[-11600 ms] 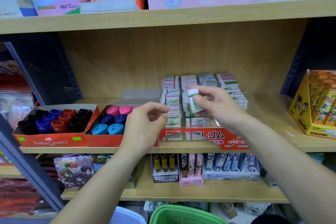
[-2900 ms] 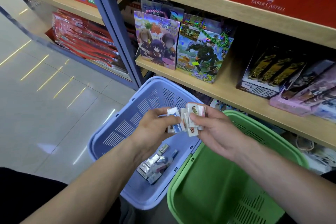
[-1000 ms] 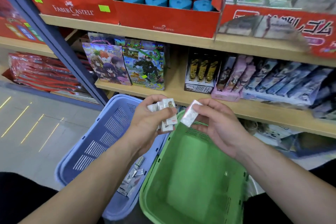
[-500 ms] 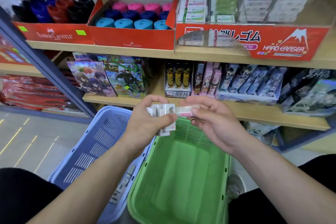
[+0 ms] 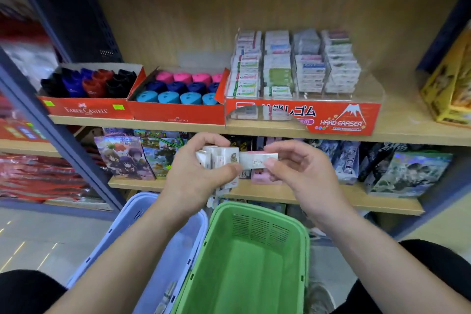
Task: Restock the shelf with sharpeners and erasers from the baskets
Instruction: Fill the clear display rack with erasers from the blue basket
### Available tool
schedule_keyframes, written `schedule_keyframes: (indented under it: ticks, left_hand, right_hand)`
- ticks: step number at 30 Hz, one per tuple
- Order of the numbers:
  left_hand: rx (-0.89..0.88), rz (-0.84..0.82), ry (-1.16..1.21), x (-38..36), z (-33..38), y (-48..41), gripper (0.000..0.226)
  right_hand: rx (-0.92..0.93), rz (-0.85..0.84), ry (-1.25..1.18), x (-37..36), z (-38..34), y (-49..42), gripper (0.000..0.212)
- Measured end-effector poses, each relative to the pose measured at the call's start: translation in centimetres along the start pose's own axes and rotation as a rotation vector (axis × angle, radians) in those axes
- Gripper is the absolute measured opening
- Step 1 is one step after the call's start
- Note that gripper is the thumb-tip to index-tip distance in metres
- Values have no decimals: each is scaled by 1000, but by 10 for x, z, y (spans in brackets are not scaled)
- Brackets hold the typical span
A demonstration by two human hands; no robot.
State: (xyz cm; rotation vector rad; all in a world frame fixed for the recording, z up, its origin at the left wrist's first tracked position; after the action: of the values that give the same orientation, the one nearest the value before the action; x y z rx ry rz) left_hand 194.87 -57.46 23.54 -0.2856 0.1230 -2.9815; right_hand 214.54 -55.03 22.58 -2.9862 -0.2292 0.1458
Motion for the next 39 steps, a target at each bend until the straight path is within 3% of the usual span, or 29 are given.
schedule_keyframes:
  ticks: [5,10,17,22,29,34,39]
  left_hand:
    - [-142,49,-60,8,58,-36,34]
    - [-173,109,-114,13,87,-79,36]
    - [-157,133,-105,13,92,-134,38]
    - [-138,114,-52,8,81,-152,37]
    - [-116,70,37,5,70,-159,36]
    - [-123,52,80,6,70,-158,35]
    - [-104,57,94,10,70,-149,42]
  right_hand:
    - [192,30,77,13,-78,-44,24]
    - [255,174,311,43,-116,-110,17]
    - [145,300,416,78,-101,-211,20]
    - [130,247,567,72,-91,-257,13]
    - [177,210,707,66,-85,-268,8]
    - [262,283,803,61,-89,-264,4]
    - [270,264,849,60,-92,-260,14]
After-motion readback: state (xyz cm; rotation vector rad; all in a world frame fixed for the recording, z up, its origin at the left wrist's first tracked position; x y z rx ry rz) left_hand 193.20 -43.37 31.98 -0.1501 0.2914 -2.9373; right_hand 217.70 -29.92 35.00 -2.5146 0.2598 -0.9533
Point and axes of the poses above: each hand's wrist, its own y-axis away from the middle knuckle, its own x-axis out of the back of the hand, z = x × y, the point moved 10 cm from there along -y, towards the middle knuckle, and after that the axes turned 4 degrees about -y, right-handed, at the moved point
